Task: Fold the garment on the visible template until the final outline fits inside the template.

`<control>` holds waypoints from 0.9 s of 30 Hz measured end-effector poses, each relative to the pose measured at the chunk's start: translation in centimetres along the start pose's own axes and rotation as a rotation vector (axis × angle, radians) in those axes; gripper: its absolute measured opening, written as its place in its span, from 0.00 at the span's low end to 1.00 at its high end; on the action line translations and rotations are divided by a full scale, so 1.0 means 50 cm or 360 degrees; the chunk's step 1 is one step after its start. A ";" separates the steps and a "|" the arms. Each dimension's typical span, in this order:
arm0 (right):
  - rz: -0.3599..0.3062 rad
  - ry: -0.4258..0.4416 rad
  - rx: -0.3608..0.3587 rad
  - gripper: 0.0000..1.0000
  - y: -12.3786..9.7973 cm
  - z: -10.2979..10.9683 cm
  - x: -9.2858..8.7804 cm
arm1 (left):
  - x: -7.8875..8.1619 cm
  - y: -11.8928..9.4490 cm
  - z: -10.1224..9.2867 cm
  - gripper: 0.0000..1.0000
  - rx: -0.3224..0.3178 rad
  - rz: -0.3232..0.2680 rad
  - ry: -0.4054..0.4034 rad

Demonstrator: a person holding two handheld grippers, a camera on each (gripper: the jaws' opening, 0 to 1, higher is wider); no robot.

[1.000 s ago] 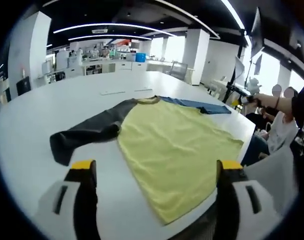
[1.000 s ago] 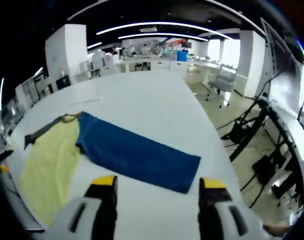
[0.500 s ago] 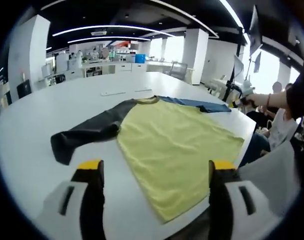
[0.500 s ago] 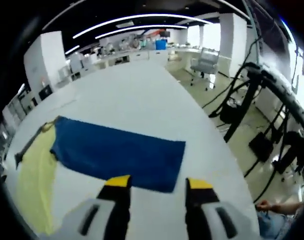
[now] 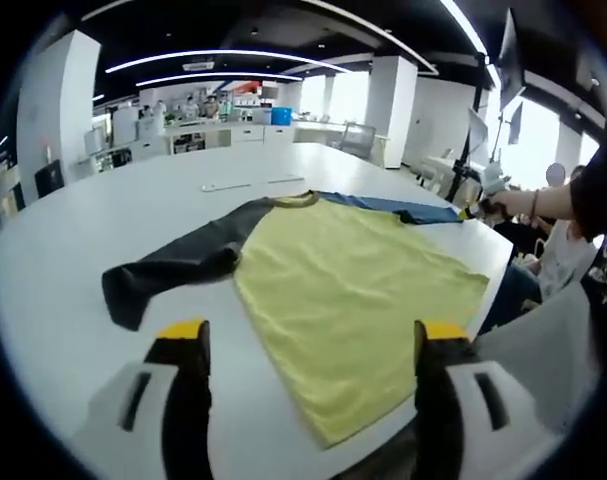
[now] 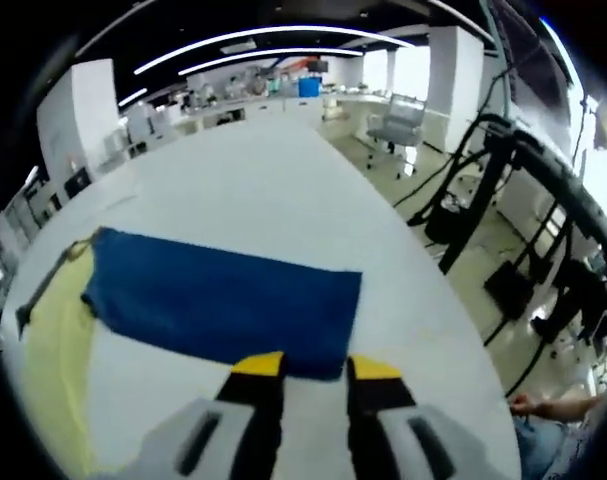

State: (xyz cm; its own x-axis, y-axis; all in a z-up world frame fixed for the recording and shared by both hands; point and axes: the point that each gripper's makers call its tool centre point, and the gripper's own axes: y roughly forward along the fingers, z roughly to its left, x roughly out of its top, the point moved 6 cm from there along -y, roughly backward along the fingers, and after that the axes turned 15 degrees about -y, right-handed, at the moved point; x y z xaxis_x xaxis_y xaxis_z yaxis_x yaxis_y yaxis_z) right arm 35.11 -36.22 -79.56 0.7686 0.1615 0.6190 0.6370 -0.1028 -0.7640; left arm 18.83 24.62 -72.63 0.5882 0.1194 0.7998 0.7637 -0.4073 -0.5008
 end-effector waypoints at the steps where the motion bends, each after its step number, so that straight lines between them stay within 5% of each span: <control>1: 0.0009 -0.0005 -0.0001 0.20 0.005 -0.004 0.000 | 0.000 0.001 -0.001 0.80 0.0000 0.0000 0.0000; 15: 0.0000 0.0125 -0.0041 0.03 0.006 0.006 -0.005 | 0.006 -0.005 0.000 0.82 0.0029 -0.0027 -0.0047; 18: -0.0036 0.0272 0.0017 0.00 0.006 0.011 -0.004 | 0.010 -0.008 0.003 0.82 0.0027 -0.0045 -0.0067; 27: -0.0069 0.0357 0.0057 0.00 -0.015 0.014 0.000 | 0.013 -0.012 0.006 0.84 0.0032 -0.0028 -0.0043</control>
State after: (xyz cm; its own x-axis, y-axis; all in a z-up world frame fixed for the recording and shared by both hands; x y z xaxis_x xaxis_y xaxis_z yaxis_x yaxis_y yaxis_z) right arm 34.59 -35.44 -79.13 0.7370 -0.0575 0.6735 0.6704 -0.0650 -0.7392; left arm 18.83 25.24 -71.92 0.5813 0.1511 0.7996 0.7791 -0.3868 -0.4933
